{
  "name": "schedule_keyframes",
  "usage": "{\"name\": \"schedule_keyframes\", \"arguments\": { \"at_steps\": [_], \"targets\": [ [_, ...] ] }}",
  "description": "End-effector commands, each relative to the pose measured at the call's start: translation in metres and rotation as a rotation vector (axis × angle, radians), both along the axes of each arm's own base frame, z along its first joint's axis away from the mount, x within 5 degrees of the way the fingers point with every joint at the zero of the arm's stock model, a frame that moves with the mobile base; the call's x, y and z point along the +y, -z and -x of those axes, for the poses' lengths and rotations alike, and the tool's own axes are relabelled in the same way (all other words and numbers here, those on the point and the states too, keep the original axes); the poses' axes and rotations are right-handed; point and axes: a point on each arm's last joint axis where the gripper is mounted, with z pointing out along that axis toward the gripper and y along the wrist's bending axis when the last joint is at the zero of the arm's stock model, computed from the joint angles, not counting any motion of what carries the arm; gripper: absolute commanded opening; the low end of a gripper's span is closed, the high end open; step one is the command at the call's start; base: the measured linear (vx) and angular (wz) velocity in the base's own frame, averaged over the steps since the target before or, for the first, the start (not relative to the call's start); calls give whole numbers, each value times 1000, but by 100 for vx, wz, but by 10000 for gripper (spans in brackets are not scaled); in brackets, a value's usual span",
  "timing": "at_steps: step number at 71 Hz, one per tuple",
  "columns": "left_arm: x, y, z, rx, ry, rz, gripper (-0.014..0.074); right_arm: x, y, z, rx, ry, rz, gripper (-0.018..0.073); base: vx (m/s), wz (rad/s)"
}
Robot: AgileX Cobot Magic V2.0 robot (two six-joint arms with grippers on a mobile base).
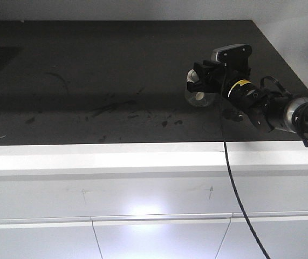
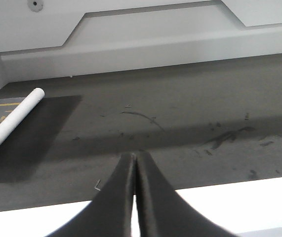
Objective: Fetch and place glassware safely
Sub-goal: 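Lift the glass jar with the right gripper and pull it toward the robot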
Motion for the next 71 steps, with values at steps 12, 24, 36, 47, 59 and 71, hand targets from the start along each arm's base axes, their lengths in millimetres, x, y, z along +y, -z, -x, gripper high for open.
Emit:
{"name": "schedule_keyframes", "arguments": {
  "at_steps": [12, 24, 36, 47, 59, 71],
  "targets": [
    [-1, -14, -1, -83, 6, 14, -7, -5, -75, 13, -132, 24, -21, -4, 0, 0],
    [-1, -14, -1, -83, 6, 14, -7, -7, -106, 25, -131, 28, -55, -3, 0, 0],
    [-1, -14, -1, -83, 6, 14, -7, -6, -123, 46, -135, -8, -61, -3, 0, 0],
    [-1, -14, -1, -83, 6, 14, -7, -11, -113, 83, -90, -16, -46, -3, 0, 0],
    [-1, -14, -1, -83, 6, 14, -7, -11, -111, 126, -134, -74, -48, -3, 0, 0],
    [-1, -14, -1, -83, 6, 14, -7, -11, -118, 163, -165, -105, -64, -3, 0, 0]
  ]
}}
